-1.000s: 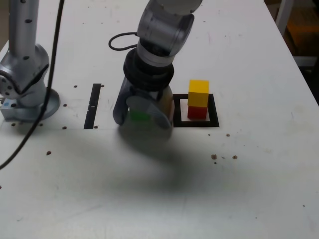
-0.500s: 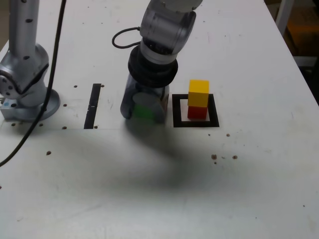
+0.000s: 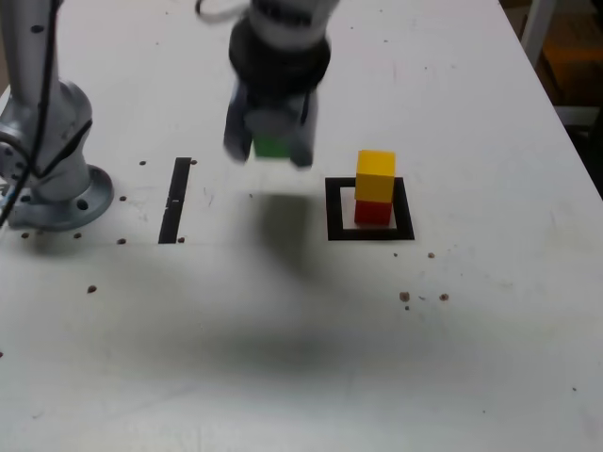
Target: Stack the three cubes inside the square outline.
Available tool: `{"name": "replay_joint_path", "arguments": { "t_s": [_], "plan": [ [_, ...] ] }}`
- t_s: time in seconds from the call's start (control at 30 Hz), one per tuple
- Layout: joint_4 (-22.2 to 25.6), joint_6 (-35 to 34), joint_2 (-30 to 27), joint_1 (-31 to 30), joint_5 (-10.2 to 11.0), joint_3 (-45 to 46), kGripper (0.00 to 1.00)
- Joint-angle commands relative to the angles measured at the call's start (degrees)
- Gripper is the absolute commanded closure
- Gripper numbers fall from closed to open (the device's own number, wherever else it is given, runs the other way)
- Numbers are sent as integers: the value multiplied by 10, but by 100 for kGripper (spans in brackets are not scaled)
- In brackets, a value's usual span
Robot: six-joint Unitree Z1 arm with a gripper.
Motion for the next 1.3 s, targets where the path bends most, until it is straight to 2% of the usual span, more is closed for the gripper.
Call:
{"name": "replay_joint_path", "arguments": {
  "t_s": [0.0,0.13,0.27,0.47,0.7,1.03,1.27],
  "plan": [
    [94,3,-14,4,1,-55,83],
    [180,5,-18,8,2,-169,83],
    [210,5,4,2,0,-257,83],
    [213,20,37,11,4,-270,83],
    [213,33,52,19,19,-302,83],
    [213,35,115,15,-4,-341,83],
    [212,27,162,2,-28,-371,83]
  ]
}}
